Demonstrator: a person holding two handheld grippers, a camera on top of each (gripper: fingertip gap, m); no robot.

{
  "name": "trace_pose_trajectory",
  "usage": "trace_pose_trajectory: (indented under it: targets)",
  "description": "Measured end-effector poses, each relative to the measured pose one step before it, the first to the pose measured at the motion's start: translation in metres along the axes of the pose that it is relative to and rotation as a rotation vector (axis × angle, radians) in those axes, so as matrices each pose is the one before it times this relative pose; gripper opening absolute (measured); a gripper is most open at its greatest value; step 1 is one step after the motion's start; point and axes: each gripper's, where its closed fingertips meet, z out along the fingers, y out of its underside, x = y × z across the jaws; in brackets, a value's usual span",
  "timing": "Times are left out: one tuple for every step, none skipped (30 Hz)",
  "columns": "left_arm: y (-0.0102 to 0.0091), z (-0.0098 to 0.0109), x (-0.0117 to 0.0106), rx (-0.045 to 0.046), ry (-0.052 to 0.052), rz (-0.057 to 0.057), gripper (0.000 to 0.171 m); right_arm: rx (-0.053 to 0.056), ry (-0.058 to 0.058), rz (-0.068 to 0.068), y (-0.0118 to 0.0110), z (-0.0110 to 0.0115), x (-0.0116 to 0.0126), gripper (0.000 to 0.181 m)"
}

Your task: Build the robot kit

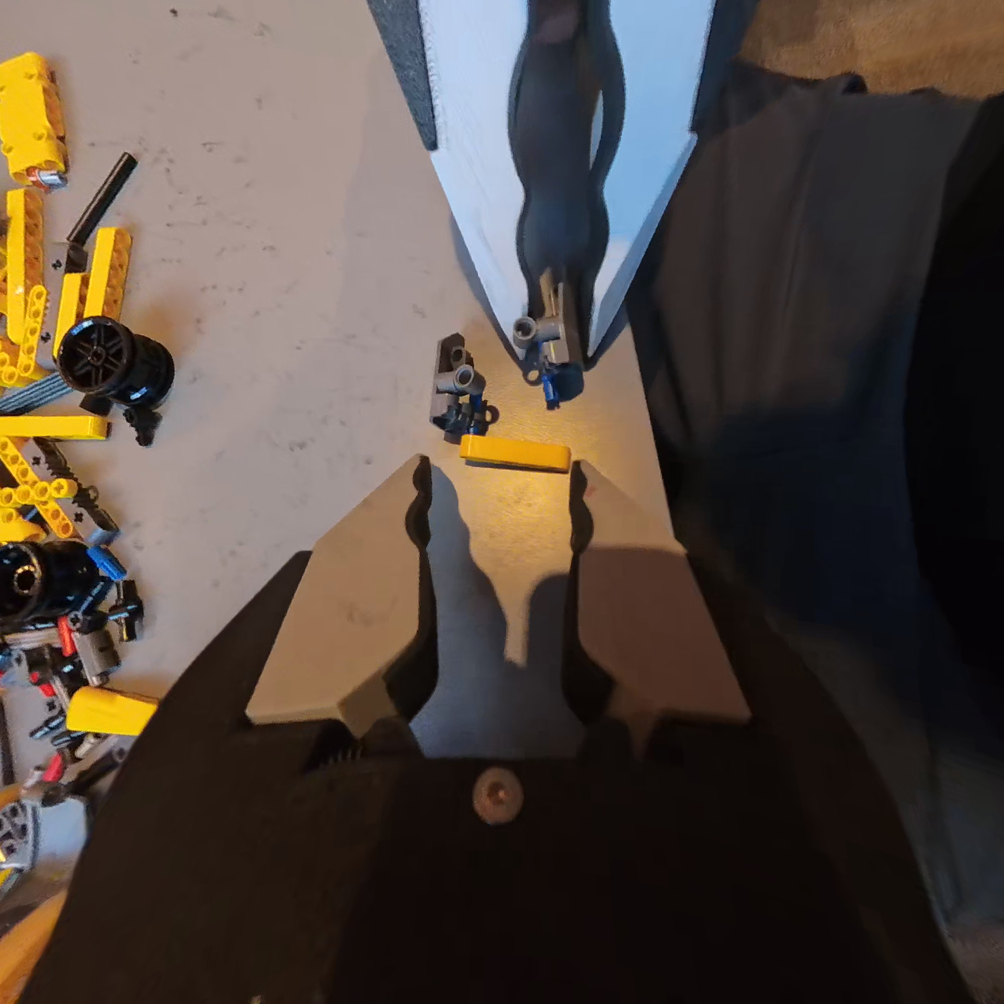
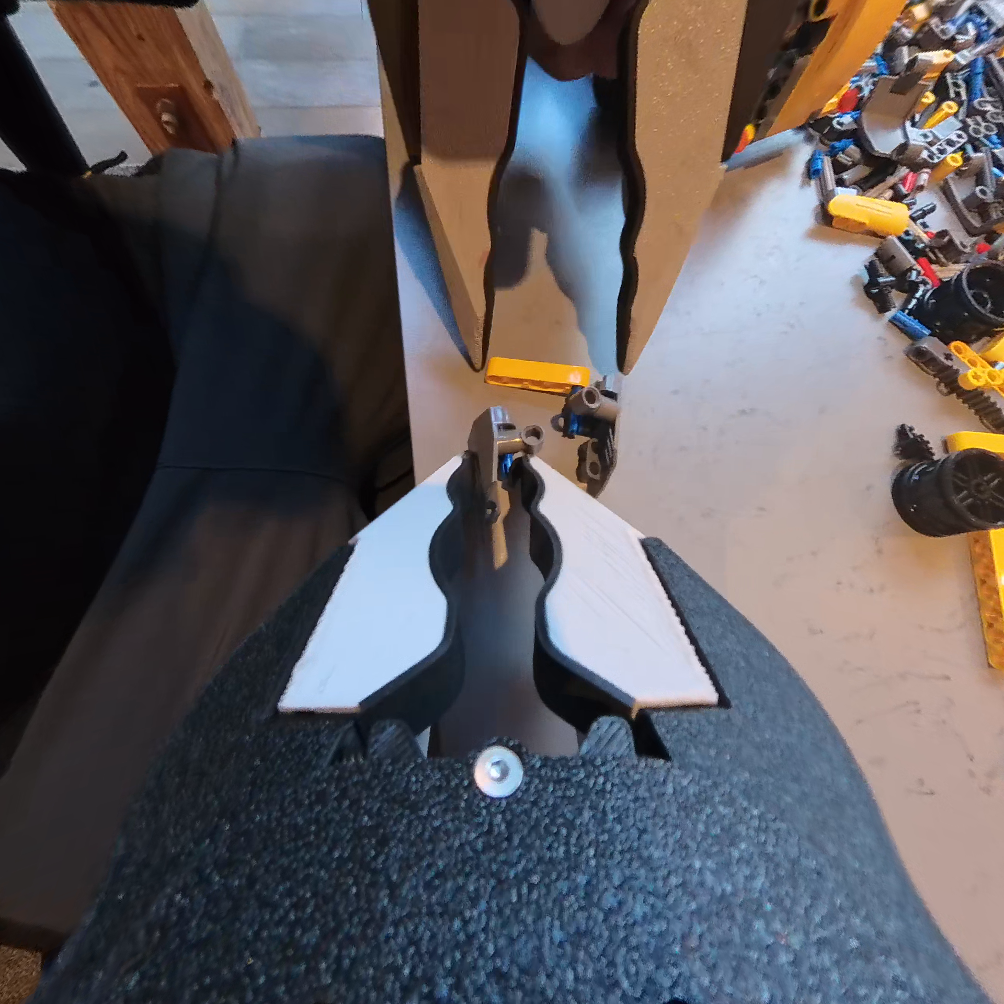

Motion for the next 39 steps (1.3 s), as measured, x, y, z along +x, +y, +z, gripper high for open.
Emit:
trace_pose_trajectory:
  targets:
    - [0.00047,-0.00041,0.00090,-0.01038,0.0179,0.0146,0.049,0.0126,0.0007,0.0078,-0.00120,-0.00140,0.00082,0.017]
    - [-0.00035,0.00027,0.00178,-0.00098,0.0226,0.0066,0.046,0.0085,-0.0029,0.0071,-0.00046,-0.00134,0.00019,0.015]
    - [-0.00040,0.00121,0.00065,0.00005,0.0127,-0.0056,0.043,-0.0004,-0.0037,0.0025,0.00112,-0.00089,-0.00010,0.010]
    - [-0.00082,0.00163,0.00109,0.00260,0.0107,-0.0123,0.040,-0.0154,-0.0023,-0.0006,0.00319,-0.00014,-0.00008,0.010]
    - [-0.00147,0.00158,0.00128,0.00838,0.0056,-0.0141,0.039,-0.0228,0.0079,-0.0063,0.00412,0.00039,0.00097,0.010]
    - [-0.00118,0.00096,0.00041,0.00866,-0.0039,-0.0151,0.039,-0.0041,0.0088,-0.0076,0.00104,-0.00032,0.00072,0.010]
    - [-0.00037,0.00030,0.00018,0.00581,-0.0070,-0.0154,0.039,-0.0018,0.0074,-0.0028,0.00046,-0.00012,0.00073,0.009]
    - [0.00001,0.00012,0.00001,0.00609,-0.0093,-0.0186,0.039,0.0001,0.0035,0.0008,0.00010,-0.00026,0.00048,0.009]
    - [-0.00015,0.00032,-0.00027,0.00791,-0.0101,-0.0278,0.039,0.0003,0.0013,0.0002,0.00011,-0.00014,0.00013,0.009]
    - [-0.00045,0.00093,0.00030,0.01085,-0.0042,-0.0340,0.039,0.0000,0.0020,-0.0014,0.00016,-0.00019,0.00019,0.009]
    - [-0.00061,0.00097,0.00066,0.01410,0.0003,-0.0352,0.039,0.0004,0.0036,-0.0014,0.00020,-0.00028,0.00031,0.009]
    - [-0.00144,0.00061,-0.00020,0.01868,-0.0061,-0.0291,0.039,0.0004,0.0042,0.0003,0.00007,-0.00024,0.00061,0.009]
    - [-0.00094,0.00057,-0.00012,0.01382,-0.0072,-0.0208,0.039,0.0000,0.0042,0.0024,0.00014,-0.00009,0.00080,0.011]
    - [-0.00072,0.00033,-0.00017,0.00971,-0.0080,-0.0198,0.039,0.0005,0.0052,0.0032,0.00004,-0.00016,0.00097,0.012]
    - [-0.00090,0.00049,-0.00023,0.00699,-0.0086,-0.0253,0.039,0.0007,0.0034,0.0035,0.00018,-0.00015,0.00085,0.013]
    - [-0.00072,0.00032,-0.00004,0.00107,-0.0090,-0.0209,0.039,0.0001,0.0023,0.0045,0.00015,-0.00006,0.00074,0.013]
    - [-0.00019,0.00025,-0.00005,-0.00242,-0.0101,-0.0106,0.039,-0.0001,0.0002,0.0038,0.00006,-0.00011,0.00043,0.014]
    - [-0.00021,0.00025,-0.00014,-0.00399,-0.0100,-0.0046,0.039,0.0010,-0.0016,0.0002,0.00007,-0.00025,0.00012,0.015]
    - [-0.00003,0.00025,-0.00042,-0.00488,-0.0102,-0.0032,0.039,0.0024,-0.0009,-0.0001,0.00021,-0.00051,0.00026,0.015]
    - [0.00001,0.00018,-0.00048,-0.00426,-0.0103,0.0014,0.039,0.0006,0.0045,0.0059,0.00055,-0.00076,0.00148,0.015]
    - [0.00046,-0.00009,-0.00107,-0.00454,-0.0156,0.0049,0.039,-0.0020,0.0058,0.0071,0.00120,-0.00078,0.00184,0.015]
    - [0.00089,-0.00033,-0.00224,-0.00594,-0.0219,0.0024,0.039,-0.0003,0.0041,0.0055,0.00132,-0.00107,0.00148,0.015]
    - [0.00065,-0.00086,-0.00166,-0.00484,-0.0164,-0.0053,0.039,0.0012,0.0048,0.0060,0.00108,-0.00136,0.00163,0.015]
    - [0.00091,-0.00073,-0.00051,-0.00409,-0.0066,-0.0087,0.039,-0.0010,0.0066,0.0068,0.00170,-0.00138,0.00220,0.016]
    - [0.00081,-0.00056,0.00037,-0.00039,-0.0006,-0.0073,0.039,-0.0032,0.0083,0.0073,0.00208,-0.00127,0.00273,0.015]
    - [0.00040,-0.00044,0.00106,0.00430,0.0015,-0.0025,0.040,-0.0019,0.0064,0.0068,0.00186,-0.00128,0.00247,0.016]
    - [0.00052,-0.00051,0.00057,0.00383,-0.0034,0.0006,0.041,0.0015,0.0032,0.0062,0.00114,-0.00126,0.00177,0.016]
    - [0.00052,-0.00074,0.00003,0.00284,-0.0080,-0.0008,0.044,-0.0012,0.0040,0.0016,0.00137,-0.00111,0.00146,0.016]
    - [0.00026,-0.00133,-0.00082,0.00280,-0.0139,-0.0039,0.047,-0.0018,0.0031,0.0006,0.00137,-0.00094,0.00107,0.017]
    - [-0.00057,-0.00236,-0.00085,0.00778,-0.0138,-0.0005,0.048,0.0014,-0.0006,0.0027,0.00063,-0.00086,0.00026,0.017]
    - [-0.00186,-0.00351,-0.00042,0.01616,-0.0131,0.0066,0.048,-0.0012,-0.0008,0.0030,0.00079,-0.00038,0.00033,0.017]
    - [-0.00268,-0.00436,0.00049,0.01740,-0.0092,0.0185,0.046,0.0006,-0.0024,0.0027,0.00015,-0.00012,0.00012,0.017]
    - [-0.00242,-0.00470,0.00201,0.01015,-0.0013,0.0396,0.043,-0.0004,-0.0025,0.0019,0.00009,0.00013,-0.00009,0.017]
    - [-0.00148,-0.00433,0.00148,-0.00671,-0.0065,0.0640,0.041,-0.0011,-0.0023,0.0006,0.00010,0.00015,-0.00013,0.017]
    - [-0.00012,-0.00382,0.00101,-0.02446,-0.0098,0.0807,0.040,-0.0003,-0.0015,-0.0005,0.00002,0.00015,-0.00021,0.017]
    - [0.00101,-0.00277,0.00124,-0.03867,-0.0066,0.0916,0.040,0.0002,-0.0003,0.0024,-0.00007,0.00010,0.00020,0.017]
    - [0.00129,-0.00161,-0.00015,-0.04443,-0.0155,0.1015,0.040,-0.0003,0.0022,0.0076,0.00003,0.00010,0.00077,0.019]
    - [0.00146,-0.00032,-0.00203,-0.04145,-0.0295,0.1098,0.038,0.0001,0.0030,0.0095,-0.00007,-0.00008,0.00116,0.021]
    - [0.00170,0.00118,-0.00393,-0.03539,-0.0389,0.1021,0.035,0.0002,0.0042,0.0114,0.00005,-0.00009,0.00121,0.023]
